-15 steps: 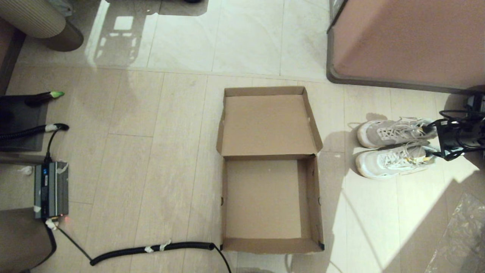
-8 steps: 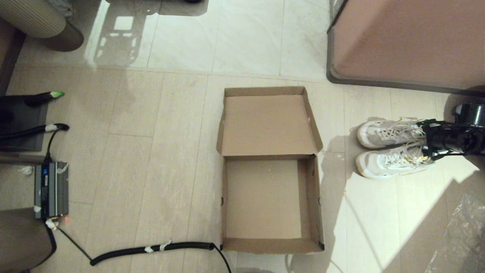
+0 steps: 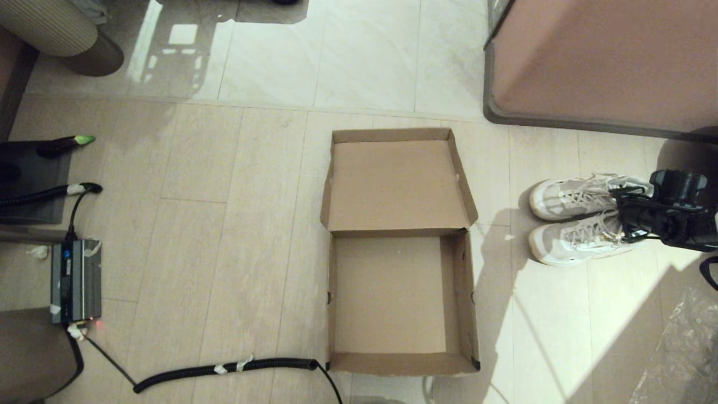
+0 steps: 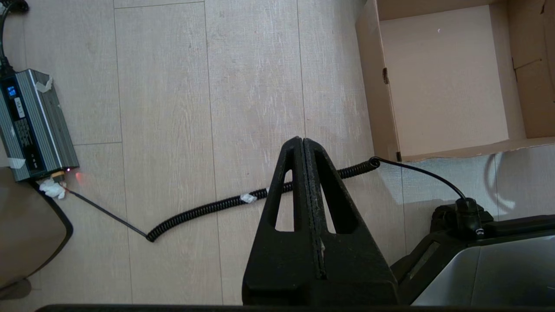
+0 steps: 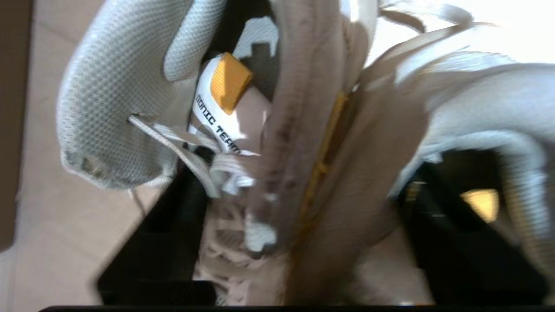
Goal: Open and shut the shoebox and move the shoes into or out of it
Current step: Put the shoes into the shoe box
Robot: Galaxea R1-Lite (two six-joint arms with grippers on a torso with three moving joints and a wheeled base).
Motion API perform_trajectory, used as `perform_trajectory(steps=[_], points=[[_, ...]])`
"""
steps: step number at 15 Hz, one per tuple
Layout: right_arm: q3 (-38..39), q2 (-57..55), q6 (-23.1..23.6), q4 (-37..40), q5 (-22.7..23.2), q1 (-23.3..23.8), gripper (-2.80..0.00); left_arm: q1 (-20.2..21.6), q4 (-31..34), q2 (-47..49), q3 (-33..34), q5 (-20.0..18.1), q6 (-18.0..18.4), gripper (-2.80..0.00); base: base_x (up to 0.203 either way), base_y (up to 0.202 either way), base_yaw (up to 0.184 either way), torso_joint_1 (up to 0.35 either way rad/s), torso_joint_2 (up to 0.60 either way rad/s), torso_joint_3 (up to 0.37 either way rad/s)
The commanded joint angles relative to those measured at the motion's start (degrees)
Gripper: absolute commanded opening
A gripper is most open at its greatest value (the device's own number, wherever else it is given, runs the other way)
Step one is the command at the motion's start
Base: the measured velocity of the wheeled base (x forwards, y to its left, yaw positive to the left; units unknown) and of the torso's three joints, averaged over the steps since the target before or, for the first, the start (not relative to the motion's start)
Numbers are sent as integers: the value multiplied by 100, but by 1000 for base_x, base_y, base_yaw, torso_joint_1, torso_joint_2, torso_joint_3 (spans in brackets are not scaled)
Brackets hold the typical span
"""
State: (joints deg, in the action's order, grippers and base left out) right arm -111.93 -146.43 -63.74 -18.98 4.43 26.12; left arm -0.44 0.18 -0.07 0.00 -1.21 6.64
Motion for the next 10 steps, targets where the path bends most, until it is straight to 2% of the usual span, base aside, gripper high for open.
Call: perform_trajectory(steps=[1, 5, 8, 10], points=[[14, -105, -33, 26, -30, 7, -280, 0, -1, -1, 0, -2, 4, -280, 0, 0, 0, 0, 0, 0], [8, 160, -50, 463, -14, 6, -280, 0, -9, -1, 0, 3, -5, -280, 0, 0, 0, 0, 0, 0], [5, 491, -51, 1622, 10, -22, -280, 0, -9, -1, 0, -2, -5, -280, 0, 0, 0, 0, 0, 0], [47, 776, -91, 2073, 16, -28, -280, 0, -9, -1, 0, 6, -14, -280, 0, 0, 0, 0, 0, 0]])
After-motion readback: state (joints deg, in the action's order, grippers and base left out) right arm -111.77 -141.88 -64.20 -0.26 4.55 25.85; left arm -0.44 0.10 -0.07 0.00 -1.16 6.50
